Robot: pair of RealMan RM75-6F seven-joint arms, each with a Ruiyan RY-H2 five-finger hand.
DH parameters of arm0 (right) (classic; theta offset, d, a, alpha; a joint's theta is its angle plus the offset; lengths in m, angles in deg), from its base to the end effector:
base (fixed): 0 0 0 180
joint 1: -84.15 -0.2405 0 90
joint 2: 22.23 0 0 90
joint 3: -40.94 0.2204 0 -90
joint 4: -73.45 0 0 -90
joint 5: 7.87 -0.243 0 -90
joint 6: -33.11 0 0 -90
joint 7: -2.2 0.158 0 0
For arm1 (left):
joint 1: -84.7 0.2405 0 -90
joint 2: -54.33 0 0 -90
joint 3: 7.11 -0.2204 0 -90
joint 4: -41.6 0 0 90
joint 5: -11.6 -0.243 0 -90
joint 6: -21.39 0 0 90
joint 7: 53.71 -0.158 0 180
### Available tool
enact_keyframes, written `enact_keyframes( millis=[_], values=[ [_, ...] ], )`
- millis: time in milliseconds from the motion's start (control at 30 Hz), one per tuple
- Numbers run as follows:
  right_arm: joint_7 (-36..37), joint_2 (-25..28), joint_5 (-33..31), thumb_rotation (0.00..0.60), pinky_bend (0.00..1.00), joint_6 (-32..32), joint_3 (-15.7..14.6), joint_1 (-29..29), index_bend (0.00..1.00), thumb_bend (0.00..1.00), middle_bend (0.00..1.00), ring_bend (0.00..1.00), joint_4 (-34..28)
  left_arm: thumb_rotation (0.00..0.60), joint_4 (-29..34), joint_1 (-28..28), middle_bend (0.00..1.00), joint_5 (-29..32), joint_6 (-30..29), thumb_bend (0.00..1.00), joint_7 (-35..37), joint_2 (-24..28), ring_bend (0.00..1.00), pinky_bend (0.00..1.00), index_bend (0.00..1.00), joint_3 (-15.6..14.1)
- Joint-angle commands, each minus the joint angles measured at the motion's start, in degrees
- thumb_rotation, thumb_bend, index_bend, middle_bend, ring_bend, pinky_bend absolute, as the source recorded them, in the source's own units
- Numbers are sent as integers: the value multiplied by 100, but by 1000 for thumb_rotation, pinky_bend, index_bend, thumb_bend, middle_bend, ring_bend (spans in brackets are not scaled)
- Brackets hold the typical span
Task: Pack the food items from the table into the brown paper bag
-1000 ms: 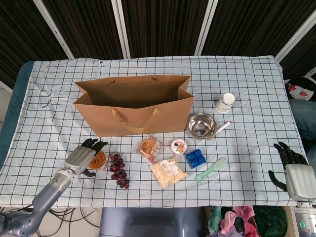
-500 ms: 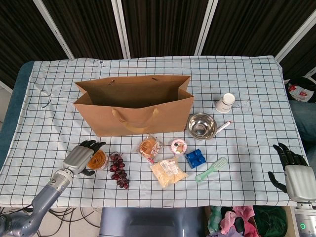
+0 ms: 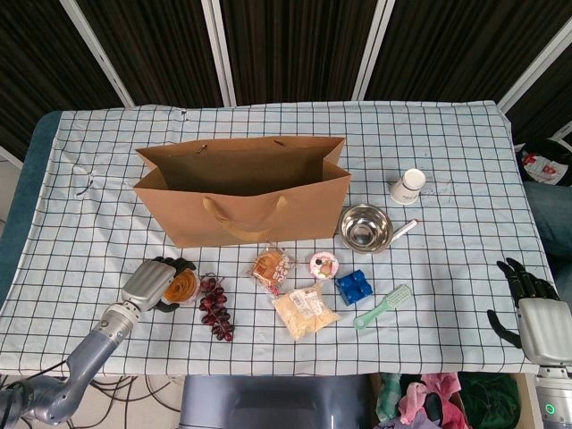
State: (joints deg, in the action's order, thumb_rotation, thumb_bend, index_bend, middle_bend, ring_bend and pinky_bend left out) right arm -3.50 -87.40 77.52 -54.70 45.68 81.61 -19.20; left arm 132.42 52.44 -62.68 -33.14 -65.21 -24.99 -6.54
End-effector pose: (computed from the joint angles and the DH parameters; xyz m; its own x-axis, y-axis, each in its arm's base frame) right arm -0.2918 -0.1906 0.1198 0.4623 0.0573 0.8849 -0.8867 0.0411 0.4606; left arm -0.1926 0.2720 -0.0412 0.4648 0.4084 0.7856 0.8718 -0.3663 -0.3254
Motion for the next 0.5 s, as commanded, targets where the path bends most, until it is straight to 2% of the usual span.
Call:
enact_keyframes(
  millis=[33, 267, 400, 500],
  values=[
    [18, 7, 1, 600, 241, -9, 1, 6, 120, 267, 107, 201, -3, 600, 148, 117, 410, -353, -383, 323, 242, 106, 311, 341, 334, 16],
    [16, 16, 12, 600, 241, -20, -1, 11, 120, 268, 107, 201, -15, 600, 731, 473, 424, -1360, -1494, 323, 786, 661, 325, 341, 350, -39],
    [27, 21, -30, 600, 240, -37, 26, 20, 120, 267, 107, 201, -10, 600, 1352, 705, 427, -2181, -2424, 323, 1310, 1371, 325, 341, 358, -16],
    [37, 22, -48, 600, 241, -42, 39, 22, 120, 267, 107, 201, -2, 600, 1626, 759, 427, -2401, -2711, 322, 1487, 1732, 325, 341, 345, 53]
  ],
)
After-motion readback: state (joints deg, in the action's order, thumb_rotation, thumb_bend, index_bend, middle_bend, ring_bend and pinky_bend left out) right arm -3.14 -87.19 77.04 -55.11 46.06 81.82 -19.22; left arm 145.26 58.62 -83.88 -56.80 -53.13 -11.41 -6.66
